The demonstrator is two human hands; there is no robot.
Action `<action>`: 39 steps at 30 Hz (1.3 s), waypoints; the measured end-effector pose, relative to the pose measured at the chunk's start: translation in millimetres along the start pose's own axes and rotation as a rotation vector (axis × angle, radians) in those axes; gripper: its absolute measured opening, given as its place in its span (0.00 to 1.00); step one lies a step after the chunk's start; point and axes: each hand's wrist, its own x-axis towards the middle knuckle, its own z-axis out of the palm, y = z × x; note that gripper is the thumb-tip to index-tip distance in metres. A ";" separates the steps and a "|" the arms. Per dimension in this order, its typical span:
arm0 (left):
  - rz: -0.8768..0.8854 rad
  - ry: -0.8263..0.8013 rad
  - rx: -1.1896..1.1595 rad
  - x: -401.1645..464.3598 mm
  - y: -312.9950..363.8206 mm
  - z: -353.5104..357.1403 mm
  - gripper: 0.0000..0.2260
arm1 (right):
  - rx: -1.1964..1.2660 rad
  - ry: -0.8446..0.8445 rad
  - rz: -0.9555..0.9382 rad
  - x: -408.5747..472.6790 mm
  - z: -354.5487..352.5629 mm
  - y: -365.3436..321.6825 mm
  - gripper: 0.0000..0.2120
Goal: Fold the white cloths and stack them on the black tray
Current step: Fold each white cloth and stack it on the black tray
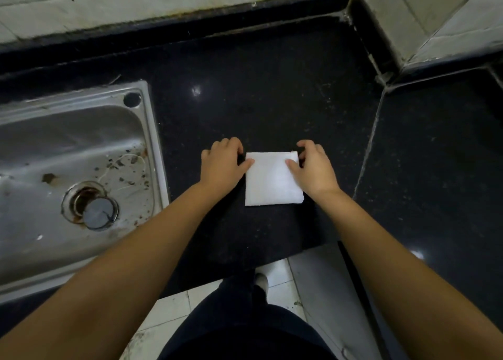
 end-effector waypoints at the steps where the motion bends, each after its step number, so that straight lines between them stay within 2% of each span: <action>1: -0.035 0.039 0.002 -3.9 0.2 1.4 0.12 | -0.047 0.007 0.024 -3.2 -1.0 0.6 0.21; 3: -0.103 0.024 0.050 -12.1 3.5 5.5 0.15 | -0.214 -0.015 0.087 -11.0 -0.6 -2.0 0.22; 5: -0.133 -0.069 0.135 -18.1 11.8 11.4 0.17 | -0.358 -0.036 0.110 -18.8 3.7 -9.8 0.23; 8: -0.146 -0.123 0.162 -21.4 27.6 14.7 0.16 | -0.331 -0.072 0.125 -22.7 5.7 -20.7 0.19; 10: -0.161 -0.127 0.006 -24.1 35.5 9.2 0.12 | -0.158 -0.103 0.161 -25.9 -2.0 -20.8 0.17; 13: -0.173 -0.108 -0.456 -36.7 44.2 -6.5 0.05 | 0.280 -0.073 0.215 -40.7 -25.2 -15.2 0.16; 16: -0.218 -0.094 -0.793 -55.8 55.3 -16.0 0.06 | 0.685 -0.080 0.258 -70.1 -50.8 -6.4 0.11; 18: -0.268 -0.178 -0.997 -69.0 66.6 -17.9 0.13 | 0.857 -0.076 0.268 -93.1 -65.3 2.6 0.02; 20: -0.311 -0.305 -1.168 -83.6 81.3 -19.2 0.17 | 0.980 -0.027 0.242 -118.9 -76.9 13.6 0.02; 22: -0.324 -0.433 -1.282 -102.2 99.6 -18.9 0.12 | 1.047 0.040 0.203 -150.2 -87.7 27.5 0.03; 25: -0.281 -0.642 -1.290 -133.3 131.4 -16.0 0.05 | 1.088 0.163 0.174 -206.3 -103.6 50.3 0.04; 29: -0.128 -0.769 -1.217 -185.6 171.6 -3.7 0.04 | 1.124 0.412 0.236 -293.7 -104.5 81.4 0.03; 34: 0.062 -0.953 -1.021 -278.6 187.1 31.3 0.03 | 1.256 0.706 0.410 -418.7 -53.9 111.3 0.04; 39: 0.139 -1.151 -0.827 -396.1 183.8 73.3 0.04 | 1.333 0.955 0.600 -549.7 7.7 130.6 0.04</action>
